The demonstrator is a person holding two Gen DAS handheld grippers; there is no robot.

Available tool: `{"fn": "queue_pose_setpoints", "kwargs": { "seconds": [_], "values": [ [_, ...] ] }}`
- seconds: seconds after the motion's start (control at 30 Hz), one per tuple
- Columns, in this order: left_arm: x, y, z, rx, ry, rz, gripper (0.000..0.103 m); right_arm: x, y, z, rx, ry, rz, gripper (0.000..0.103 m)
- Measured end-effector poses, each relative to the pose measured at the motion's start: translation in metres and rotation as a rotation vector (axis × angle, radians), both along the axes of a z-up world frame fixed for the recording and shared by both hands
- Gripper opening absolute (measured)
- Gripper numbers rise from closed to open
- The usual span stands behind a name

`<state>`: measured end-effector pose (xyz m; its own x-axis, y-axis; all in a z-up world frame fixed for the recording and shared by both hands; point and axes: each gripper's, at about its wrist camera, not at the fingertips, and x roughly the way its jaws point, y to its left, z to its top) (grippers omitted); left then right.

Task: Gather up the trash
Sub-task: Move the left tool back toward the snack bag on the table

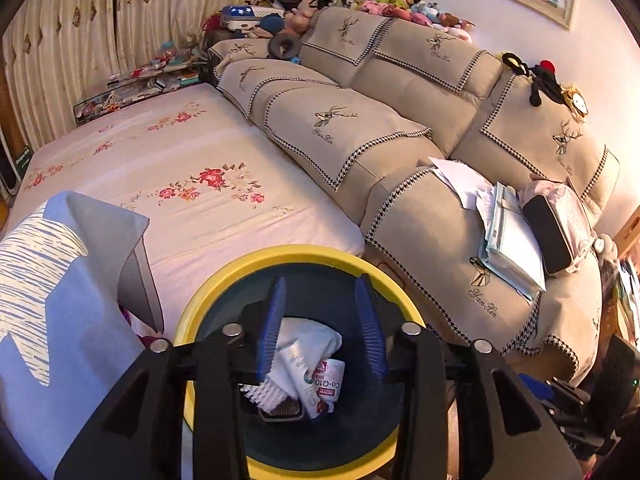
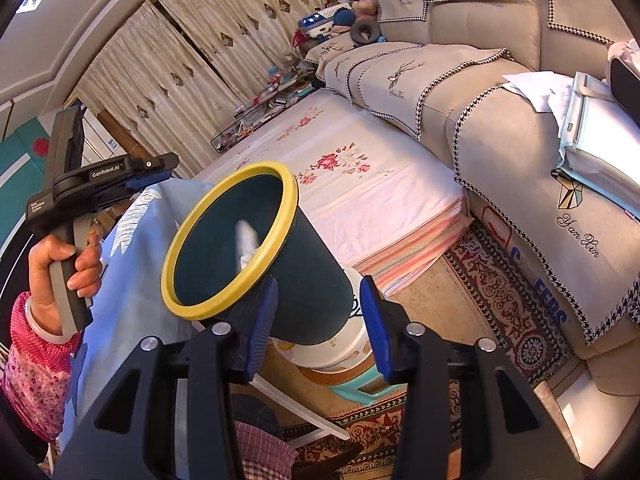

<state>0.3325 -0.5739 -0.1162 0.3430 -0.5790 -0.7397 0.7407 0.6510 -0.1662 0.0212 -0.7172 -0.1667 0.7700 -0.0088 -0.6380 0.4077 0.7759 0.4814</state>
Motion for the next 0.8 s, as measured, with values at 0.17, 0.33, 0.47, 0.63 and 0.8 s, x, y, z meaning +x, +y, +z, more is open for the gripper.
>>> {"fn": "queue_pose_setpoints", "kwargs": {
  "seconds": [0.17,0.33,0.47,0.63,0.8],
  "values": [
    [-0.023,0.036,0.026,-0.053,-0.057,0.033,0.049,-0.001,0.008,0.0,0.004,-0.005,0.005,0.043],
    [-0.07,0.108,0.071,-0.123,-0.187,0.093,0.069,0.008,0.027,0.002,0.011,-0.006,0.042,0.046],
    [-0.098,0.182,0.096,-0.186,-0.212,0.155,0.08,0.02,0.049,0.01,-0.005,-0.012,0.093,0.046],
    [-0.134,0.291,0.114,-0.22,-0.275,0.298,0.092,0.046,0.093,0.026,-0.035,-0.022,0.202,0.049],
    [-0.175,0.389,0.119,-0.175,-0.401,0.501,0.098,0.08,0.154,0.045,-0.077,-0.031,0.356,0.051]
  ]
}}
